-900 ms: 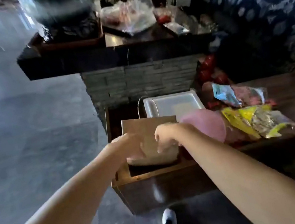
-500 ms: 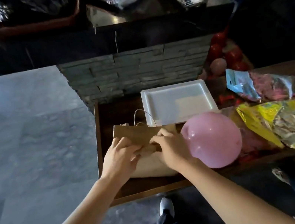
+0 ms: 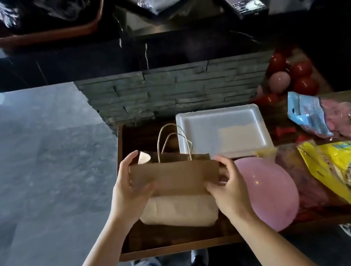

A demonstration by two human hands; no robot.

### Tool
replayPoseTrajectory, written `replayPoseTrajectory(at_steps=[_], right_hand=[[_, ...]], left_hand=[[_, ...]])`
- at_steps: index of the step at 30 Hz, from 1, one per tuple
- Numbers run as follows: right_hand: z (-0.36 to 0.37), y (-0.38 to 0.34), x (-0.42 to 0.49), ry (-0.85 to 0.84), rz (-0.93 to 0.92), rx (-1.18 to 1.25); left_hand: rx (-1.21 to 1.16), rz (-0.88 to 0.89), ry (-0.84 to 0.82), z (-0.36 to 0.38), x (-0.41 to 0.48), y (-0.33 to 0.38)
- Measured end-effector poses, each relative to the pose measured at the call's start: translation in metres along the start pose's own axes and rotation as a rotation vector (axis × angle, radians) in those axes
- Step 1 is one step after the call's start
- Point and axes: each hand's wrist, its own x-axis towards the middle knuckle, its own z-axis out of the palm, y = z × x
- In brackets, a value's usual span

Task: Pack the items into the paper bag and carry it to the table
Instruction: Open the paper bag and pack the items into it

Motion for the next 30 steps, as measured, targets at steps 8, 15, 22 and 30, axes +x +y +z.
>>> replayPoseTrajectory(at_steps=[8,15,22,30], right_hand=[[-0.022,-0.035,-0.009,-0.046,-0.233,-0.048],[-0.024,-0.073,-0.009,-0.145,-0.46,-0.054],[0.003,-0.095,-0.005,-0.47,-0.362,-0.342],[0.039,-0.088,-0.005,-0.757,-0.228,-1.105]], left_hand=[[0.746,0.696,-0.16,-0.017,-0.005,0.043],[0.708,0.824,-0.463,-0.029,-0.033,0.075],[0.619,0.908,-0.629,-0.049,-0.065,0.084],[0.529,0.951,-0.701,-0.053,-0.093,0.058]])
